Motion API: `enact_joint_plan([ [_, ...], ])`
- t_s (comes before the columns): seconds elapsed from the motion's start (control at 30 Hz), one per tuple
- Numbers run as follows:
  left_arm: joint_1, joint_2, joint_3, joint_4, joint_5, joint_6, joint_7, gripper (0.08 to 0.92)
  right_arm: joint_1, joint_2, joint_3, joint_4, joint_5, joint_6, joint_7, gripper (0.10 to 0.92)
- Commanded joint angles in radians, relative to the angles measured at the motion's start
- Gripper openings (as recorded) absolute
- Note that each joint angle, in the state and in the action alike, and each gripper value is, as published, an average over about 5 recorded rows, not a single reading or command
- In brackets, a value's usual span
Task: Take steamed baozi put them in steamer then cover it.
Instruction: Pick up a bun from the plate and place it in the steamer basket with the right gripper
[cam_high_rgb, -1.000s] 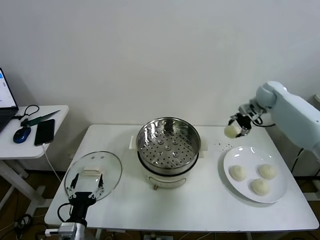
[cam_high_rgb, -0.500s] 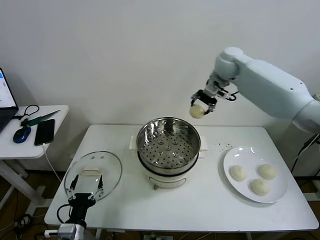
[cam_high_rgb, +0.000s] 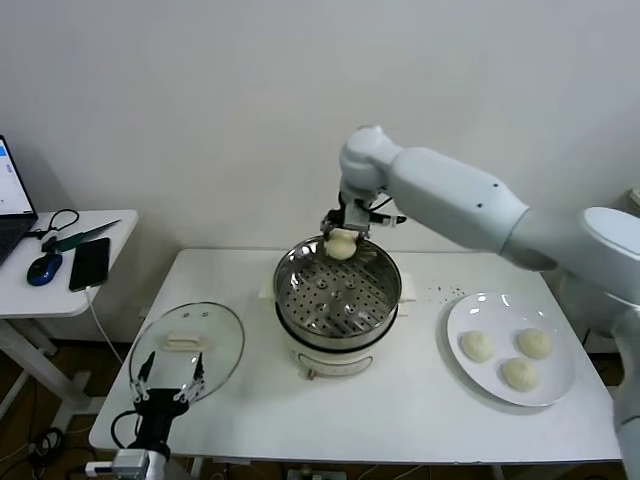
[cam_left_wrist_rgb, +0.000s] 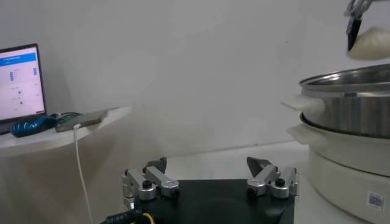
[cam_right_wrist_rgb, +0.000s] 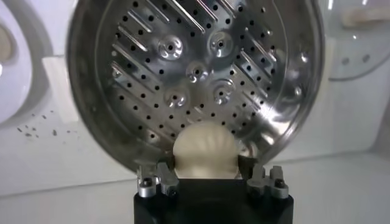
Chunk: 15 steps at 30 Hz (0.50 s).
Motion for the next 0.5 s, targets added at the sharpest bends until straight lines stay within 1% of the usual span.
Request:
enact_joint_plan([
  [0.03,0.002,0.002,-0.001,0.003,-0.003,-0.001,0.0,0.823,-0.071,0.062,-0.001,-0.042,-0.135,0.043,0.024,0.681],
  [0.27,0.004,0.002,-0.002,0.012,-0.005,-0.002,-0.001,0.823,-0.106,0.068,0.01,-0.097,-0.167,0.054,0.036,0.687],
  [0.5,-0.008,0.003,0.001,0.016,0.002,0.008,-0.002,0.823,-0.123,0.068,0.023,-0.108,-0.193,0.062,0.052,0.698],
])
